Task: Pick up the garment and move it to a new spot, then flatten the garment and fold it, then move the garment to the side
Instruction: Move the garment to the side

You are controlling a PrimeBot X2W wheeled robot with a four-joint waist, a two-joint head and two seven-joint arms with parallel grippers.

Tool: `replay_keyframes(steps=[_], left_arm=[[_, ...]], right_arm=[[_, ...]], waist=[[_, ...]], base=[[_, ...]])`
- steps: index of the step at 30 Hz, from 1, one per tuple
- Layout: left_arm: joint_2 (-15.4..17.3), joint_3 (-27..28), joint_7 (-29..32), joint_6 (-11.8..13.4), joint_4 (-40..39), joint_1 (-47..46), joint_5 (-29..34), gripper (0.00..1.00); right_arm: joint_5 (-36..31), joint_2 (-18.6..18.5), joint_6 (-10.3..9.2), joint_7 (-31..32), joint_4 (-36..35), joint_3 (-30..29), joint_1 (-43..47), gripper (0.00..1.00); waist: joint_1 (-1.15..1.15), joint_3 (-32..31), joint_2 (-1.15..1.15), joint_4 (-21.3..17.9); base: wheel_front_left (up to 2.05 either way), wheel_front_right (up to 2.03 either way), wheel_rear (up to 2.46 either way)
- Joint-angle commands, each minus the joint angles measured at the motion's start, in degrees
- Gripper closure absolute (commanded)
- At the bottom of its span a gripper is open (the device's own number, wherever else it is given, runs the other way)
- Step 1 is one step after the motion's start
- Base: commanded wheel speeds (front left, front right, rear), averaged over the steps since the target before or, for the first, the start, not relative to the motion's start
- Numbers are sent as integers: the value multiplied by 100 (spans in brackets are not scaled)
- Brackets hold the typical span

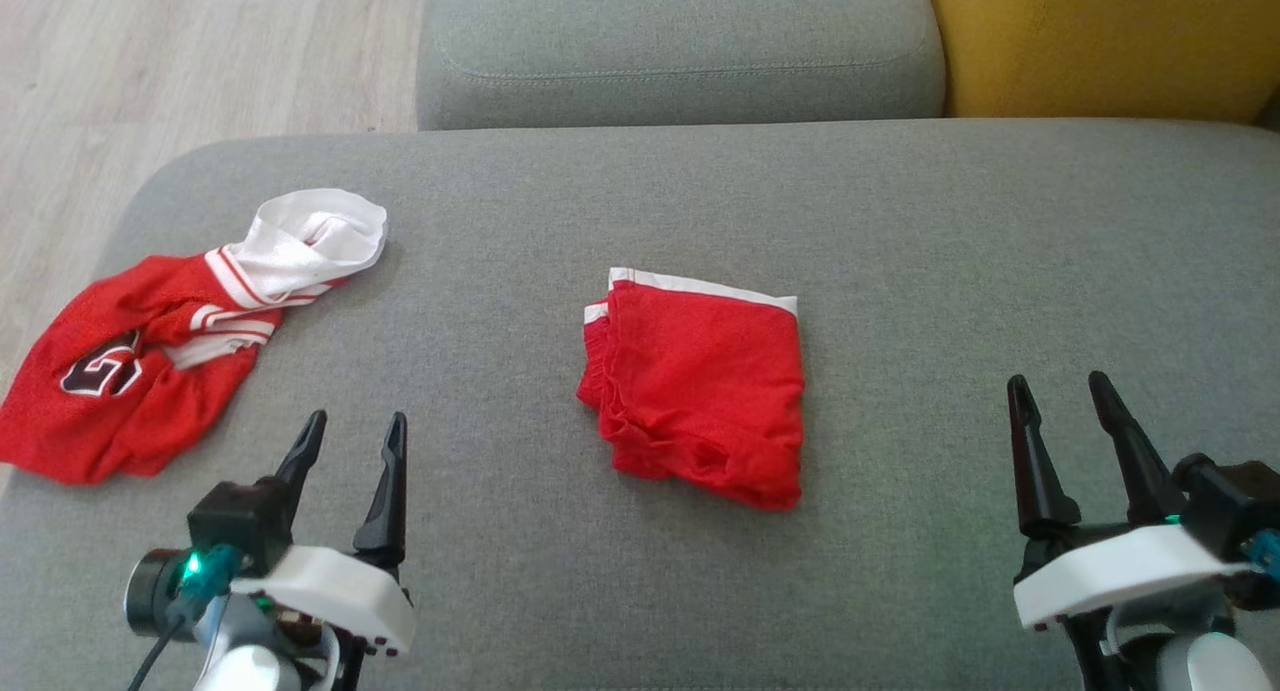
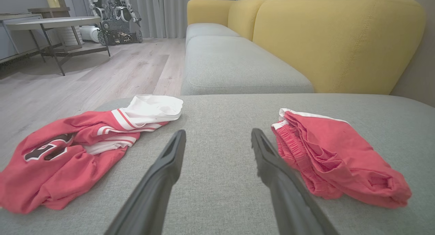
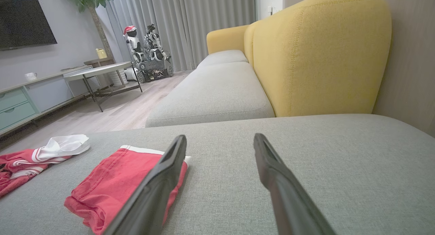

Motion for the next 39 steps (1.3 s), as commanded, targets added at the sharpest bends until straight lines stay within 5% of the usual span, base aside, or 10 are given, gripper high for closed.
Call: replay_keyframes(steps=[1, 23, 39], left_arm=[[161, 206, 4, 30, -187, -245, -12, 0], [177, 129, -41, 56, -214, -447, -21, 0], [-131, 14, -347, -125, -19, -1223, -20, 0]], right_arm=[[17, -32, -5, 11, -211, 134, -113, 0], [117, -32, -5, 5, -85, 96, -193, 0], [395, -32, -5, -208, 1958, 1084, -1333, 0]], waist=[[0, 4, 0, -1], [0, 281, 0, 91], [0, 1252, 0, 744]], base=[[0, 0, 0], [0, 0, 0], [0, 0, 0]])
